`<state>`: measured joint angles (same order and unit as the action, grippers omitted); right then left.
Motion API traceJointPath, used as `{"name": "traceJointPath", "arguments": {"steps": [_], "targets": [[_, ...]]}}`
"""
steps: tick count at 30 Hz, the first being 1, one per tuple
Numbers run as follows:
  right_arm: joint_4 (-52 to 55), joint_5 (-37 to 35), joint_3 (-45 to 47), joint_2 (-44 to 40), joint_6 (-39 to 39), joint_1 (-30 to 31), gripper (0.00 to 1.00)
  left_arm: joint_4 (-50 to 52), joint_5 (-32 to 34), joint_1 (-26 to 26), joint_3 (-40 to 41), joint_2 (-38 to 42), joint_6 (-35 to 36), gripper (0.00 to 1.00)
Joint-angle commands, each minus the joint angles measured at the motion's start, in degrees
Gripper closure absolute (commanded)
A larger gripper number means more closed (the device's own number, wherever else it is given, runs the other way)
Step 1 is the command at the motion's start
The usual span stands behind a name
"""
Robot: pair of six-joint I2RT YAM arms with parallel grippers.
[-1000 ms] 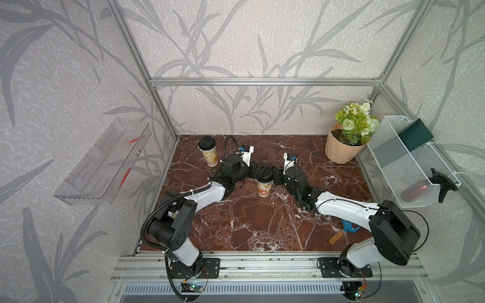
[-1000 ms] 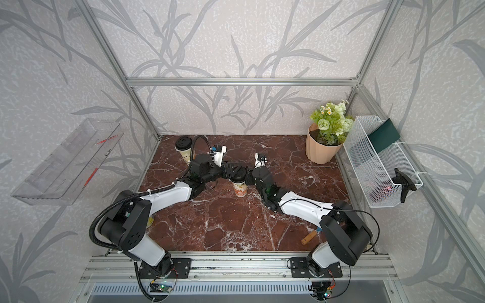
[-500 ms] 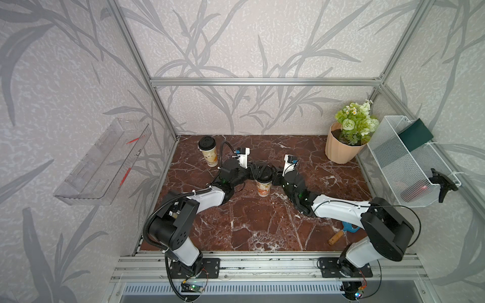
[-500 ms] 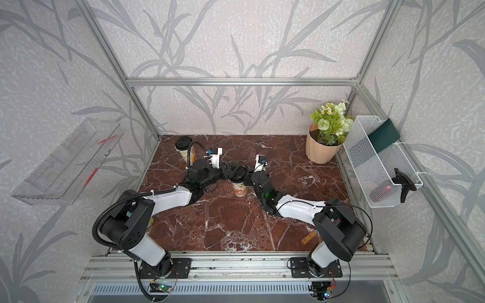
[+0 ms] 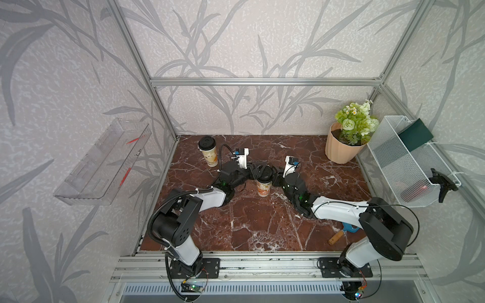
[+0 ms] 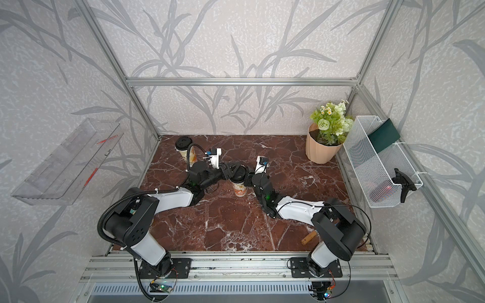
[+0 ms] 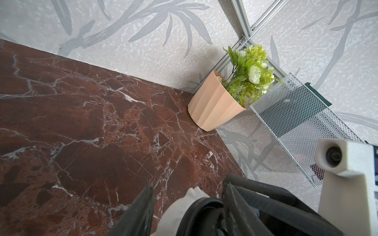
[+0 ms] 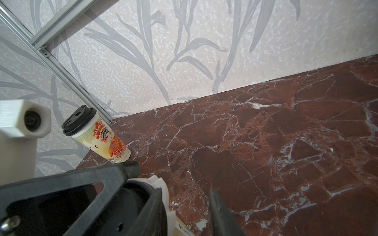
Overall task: Put the leak-proof paper on the milk tea cups
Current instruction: Secure the cup lid on the cup.
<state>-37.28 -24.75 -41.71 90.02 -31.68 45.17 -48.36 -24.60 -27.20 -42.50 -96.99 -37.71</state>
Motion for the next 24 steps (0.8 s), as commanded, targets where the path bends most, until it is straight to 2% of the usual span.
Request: {"name": "traceJointPath", "arguments": {"steps": [1, 4, 18, 24], "targets": [[19.06, 8.82, 4.61, 4.8, 2.11, 3.0, 0.61, 26.38, 2.21, -1.11, 6.12, -9.91, 6.87, 0.45], [18.29, 8.38, 4.99, 3.94, 2.48, 3.0, 0.61, 26.18, 2.01, -1.17, 6.04, -10.04, 6.72, 0.45], [34.22, 7.4, -6.94, -15.17, 10.87, -3.06, 0.52, 39.29, 4.03, -0.68, 0.66, -2.88, 10.2, 0.45], [32.51, 13.41, -7.64, -16.2, 11.28, -2.85, 0.48, 46.02, 5.28, -0.62, -4.13, 1.14, 11.61, 0.42]]}}
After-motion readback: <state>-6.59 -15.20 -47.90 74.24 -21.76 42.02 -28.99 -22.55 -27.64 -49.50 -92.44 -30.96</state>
